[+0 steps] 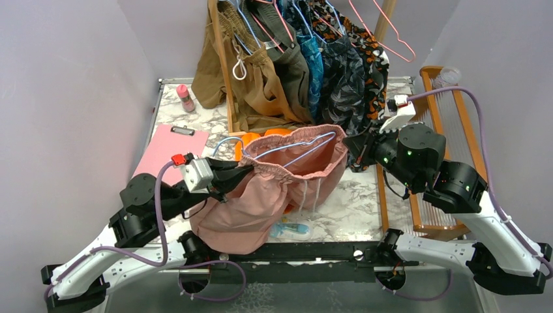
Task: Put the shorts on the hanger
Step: Hang the shorts on the hanger.
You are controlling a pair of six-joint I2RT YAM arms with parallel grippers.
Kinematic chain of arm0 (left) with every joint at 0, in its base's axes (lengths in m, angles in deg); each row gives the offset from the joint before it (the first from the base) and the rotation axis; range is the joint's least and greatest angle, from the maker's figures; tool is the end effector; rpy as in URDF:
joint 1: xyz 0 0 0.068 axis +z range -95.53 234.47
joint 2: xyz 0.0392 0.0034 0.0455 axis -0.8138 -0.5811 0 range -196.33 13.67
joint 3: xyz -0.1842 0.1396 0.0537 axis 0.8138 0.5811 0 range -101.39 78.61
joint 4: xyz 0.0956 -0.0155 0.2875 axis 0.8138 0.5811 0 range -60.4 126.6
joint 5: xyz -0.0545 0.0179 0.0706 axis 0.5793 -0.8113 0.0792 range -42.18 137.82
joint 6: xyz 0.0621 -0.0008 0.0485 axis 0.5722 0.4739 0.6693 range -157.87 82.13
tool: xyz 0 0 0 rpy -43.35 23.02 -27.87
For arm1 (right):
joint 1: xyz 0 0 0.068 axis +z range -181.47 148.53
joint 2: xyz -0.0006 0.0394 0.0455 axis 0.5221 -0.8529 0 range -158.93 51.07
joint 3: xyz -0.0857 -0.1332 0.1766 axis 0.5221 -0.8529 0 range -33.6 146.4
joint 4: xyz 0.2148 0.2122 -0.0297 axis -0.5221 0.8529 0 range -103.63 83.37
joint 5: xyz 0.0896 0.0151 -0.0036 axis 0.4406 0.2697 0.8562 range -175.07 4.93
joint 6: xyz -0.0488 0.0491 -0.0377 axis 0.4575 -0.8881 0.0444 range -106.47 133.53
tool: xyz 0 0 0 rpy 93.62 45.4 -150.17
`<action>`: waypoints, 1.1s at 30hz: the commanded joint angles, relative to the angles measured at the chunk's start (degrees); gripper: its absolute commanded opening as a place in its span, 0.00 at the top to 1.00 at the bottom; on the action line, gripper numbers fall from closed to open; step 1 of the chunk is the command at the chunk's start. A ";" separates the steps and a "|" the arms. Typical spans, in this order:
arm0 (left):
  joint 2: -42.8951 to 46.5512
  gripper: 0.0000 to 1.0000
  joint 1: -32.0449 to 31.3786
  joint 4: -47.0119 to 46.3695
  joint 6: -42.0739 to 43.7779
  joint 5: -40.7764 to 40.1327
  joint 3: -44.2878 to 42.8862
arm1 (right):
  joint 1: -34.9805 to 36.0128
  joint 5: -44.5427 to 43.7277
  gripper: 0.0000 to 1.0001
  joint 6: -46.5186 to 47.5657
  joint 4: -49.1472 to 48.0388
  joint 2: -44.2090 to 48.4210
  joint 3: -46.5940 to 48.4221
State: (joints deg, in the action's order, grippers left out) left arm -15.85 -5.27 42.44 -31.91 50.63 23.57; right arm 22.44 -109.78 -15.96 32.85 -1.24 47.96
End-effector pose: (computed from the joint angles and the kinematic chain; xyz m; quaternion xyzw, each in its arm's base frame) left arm 0.0957 -0.1708 0.4354 0.3548 0.5143 -0.3667 0.6893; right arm 0.1605 0.1723 0.4466 -0.0423 0.7955 0.2569 0.5472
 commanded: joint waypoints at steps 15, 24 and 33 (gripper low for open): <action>-5.72 1.00 -0.02 1.14 0.97 1.43 6.45 | 0.14 0.52 0.99 2.83 5.04 -2.71 6.33; -11.61 1.00 -0.02 -12.47 -0.37 -2.04 9.91 | 0.14 11.70 0.99 3.54 3.43 -5.63 6.65; -14.16 1.00 -0.02 -26.54 -2.17 -6.40 12.11 | 0.14 23.49 0.99 1.35 -2.21 -5.54 1.47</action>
State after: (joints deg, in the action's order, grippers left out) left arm -30.45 -5.27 28.08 -32.55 48.14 35.28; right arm 22.44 -94.77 -13.54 35.41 -7.23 51.88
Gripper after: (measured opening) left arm 0.038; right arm 0.014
